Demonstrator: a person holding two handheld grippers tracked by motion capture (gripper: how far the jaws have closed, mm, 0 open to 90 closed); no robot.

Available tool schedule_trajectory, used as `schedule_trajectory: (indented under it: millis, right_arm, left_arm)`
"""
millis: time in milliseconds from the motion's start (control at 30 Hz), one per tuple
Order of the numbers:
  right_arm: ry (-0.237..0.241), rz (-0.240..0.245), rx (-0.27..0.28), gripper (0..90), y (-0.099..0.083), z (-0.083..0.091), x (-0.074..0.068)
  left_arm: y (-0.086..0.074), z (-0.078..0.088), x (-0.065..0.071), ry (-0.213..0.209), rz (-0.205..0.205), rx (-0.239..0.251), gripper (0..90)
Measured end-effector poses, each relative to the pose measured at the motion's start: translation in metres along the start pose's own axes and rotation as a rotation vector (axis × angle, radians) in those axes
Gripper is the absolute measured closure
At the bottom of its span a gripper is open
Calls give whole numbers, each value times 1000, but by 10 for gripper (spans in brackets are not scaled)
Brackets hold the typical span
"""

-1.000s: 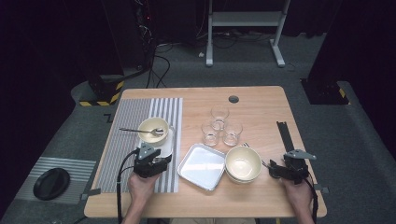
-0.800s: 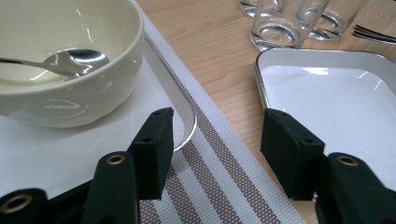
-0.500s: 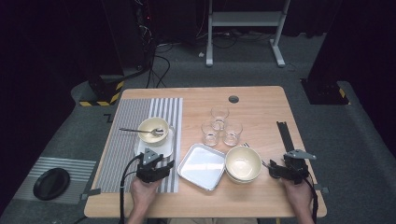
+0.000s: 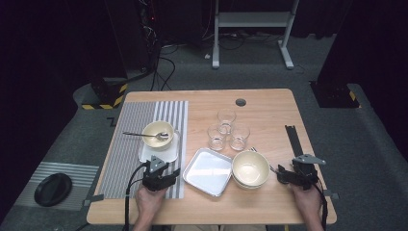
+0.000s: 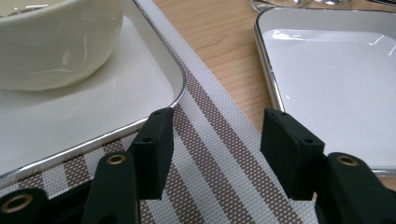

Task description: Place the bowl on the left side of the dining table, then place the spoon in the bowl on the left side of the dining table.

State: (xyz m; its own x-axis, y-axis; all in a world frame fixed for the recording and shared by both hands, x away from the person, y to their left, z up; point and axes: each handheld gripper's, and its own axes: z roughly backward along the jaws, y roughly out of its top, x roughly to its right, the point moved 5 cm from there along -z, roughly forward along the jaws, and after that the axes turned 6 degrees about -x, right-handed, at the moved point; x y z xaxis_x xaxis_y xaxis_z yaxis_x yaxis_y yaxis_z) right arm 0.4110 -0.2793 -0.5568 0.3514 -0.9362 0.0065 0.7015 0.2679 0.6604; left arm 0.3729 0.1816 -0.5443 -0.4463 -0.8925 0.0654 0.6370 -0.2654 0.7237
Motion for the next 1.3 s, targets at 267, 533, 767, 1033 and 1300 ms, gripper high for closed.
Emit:
schedule_trajectory:
  millis: [267, 533, 767, 1033, 1300]
  right_arm:
    - [1, 1, 0, 358, 0, 0, 0]
    - [2, 0, 0, 360, 0, 0, 0]
    - [4, -1, -2, 361, 0, 0, 0]
    - [7, -5, -2, 341, 0, 0, -1]
    - [23, -34, 1, 266, 1, 3, 2]
  left_arm:
    - [-4, -6, 1, 9, -3, -19, 445]
    - [-7, -13, 1, 24, -12, -46, 440]
    - [-7, -15, 1, 30, -28, -36, 428]
    - [-8, -15, 2, 29, -52, -37, 398]
    - [-8, -18, 5, 36, -5, -9, 380]
